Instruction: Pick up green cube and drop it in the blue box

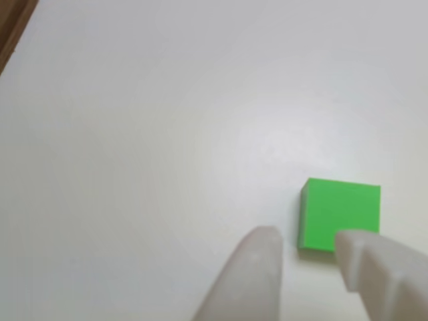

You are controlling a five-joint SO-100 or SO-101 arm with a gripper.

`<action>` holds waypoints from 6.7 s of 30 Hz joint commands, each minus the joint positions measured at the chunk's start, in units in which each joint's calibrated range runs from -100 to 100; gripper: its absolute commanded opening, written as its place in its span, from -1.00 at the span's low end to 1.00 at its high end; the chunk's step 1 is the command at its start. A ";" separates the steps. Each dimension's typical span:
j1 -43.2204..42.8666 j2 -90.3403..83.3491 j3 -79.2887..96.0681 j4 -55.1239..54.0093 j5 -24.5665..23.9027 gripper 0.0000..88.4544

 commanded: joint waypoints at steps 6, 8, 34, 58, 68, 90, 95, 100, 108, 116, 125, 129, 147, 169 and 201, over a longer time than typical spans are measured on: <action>0.44 6.37 -9.94 0.36 -4.30 -0.94; 0.44 7.37 -10.03 0.36 -4.40 -0.94; 1.96 7.96 -9.68 0.44 -4.44 -0.60; 1.81 8.04 -10.12 0.36 -4.10 -0.36; 1.89 14.81 -15.78 0.20 -4.05 -0.36; 2.12 27.52 -24.49 0.03 -4.05 -0.36; 2.12 28.27 -24.49 0.12 -4.05 -0.36; 2.12 28.11 -24.04 0.20 -4.05 -0.36; 1.96 27.86 -23.86 0.20 -4.05 -0.36; 2.04 27.77 -23.77 0.28 -4.05 -0.36; 1.73 27.60 -23.86 0.20 -4.00 -0.39; 1.96 27.60 -23.86 0.28 -4.00 -0.49; 2.12 27.60 -23.77 0.28 -4.05 -0.95; 2.04 18.16 -23.86 10.14 -3.96 -0.95; 7.84 -6.93 -23.86 29.96 1.61 -0.95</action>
